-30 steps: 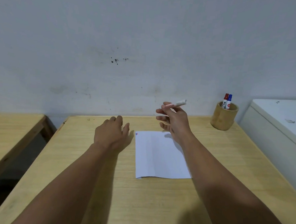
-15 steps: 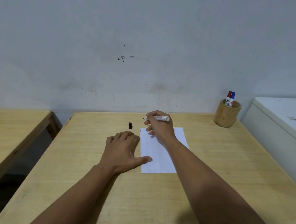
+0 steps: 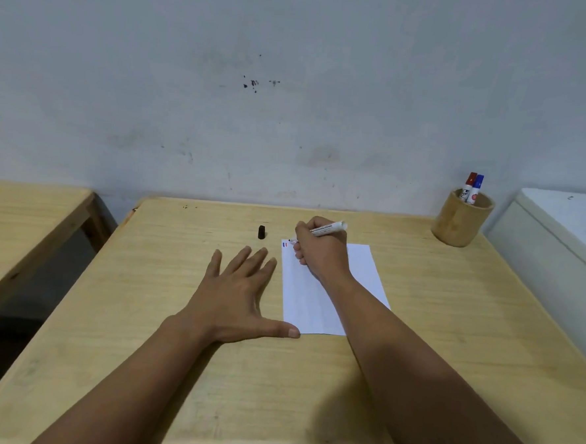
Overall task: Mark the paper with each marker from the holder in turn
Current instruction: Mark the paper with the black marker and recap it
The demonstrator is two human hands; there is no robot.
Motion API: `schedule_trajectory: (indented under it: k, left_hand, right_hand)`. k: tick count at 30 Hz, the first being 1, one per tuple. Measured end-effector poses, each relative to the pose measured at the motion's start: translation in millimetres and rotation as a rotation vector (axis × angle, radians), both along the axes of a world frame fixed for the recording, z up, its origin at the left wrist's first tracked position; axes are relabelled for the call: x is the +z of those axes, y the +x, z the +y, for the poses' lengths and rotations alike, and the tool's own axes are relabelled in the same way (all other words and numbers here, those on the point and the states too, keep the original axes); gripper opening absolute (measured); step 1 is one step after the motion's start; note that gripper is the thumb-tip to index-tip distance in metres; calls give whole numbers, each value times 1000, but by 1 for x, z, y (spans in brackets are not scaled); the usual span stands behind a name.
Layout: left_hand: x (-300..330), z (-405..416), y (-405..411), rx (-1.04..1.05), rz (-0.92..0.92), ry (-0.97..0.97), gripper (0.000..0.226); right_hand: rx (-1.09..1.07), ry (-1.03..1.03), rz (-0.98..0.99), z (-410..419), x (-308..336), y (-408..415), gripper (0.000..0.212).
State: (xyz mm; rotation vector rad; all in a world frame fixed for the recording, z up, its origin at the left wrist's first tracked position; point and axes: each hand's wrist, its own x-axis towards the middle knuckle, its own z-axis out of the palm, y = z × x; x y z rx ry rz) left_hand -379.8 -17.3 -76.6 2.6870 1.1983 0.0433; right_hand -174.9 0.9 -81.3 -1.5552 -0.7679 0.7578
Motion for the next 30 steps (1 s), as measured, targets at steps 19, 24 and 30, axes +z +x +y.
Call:
schedule_trajectory:
  k: [19,24,30]
  left_hand:
    - [-2,-2,0,45,-3,-12,142]
    - [-1,-3,0,44,1,-10,140]
    - [-2,-2,-1,46,-8,6,142]
  right_hand:
    - [12,-14,-118,-1,-3,-3,32]
    - [17,-17,-127,0,-2,-3,31]
    - [-13,6,-31,0,-2,0,29]
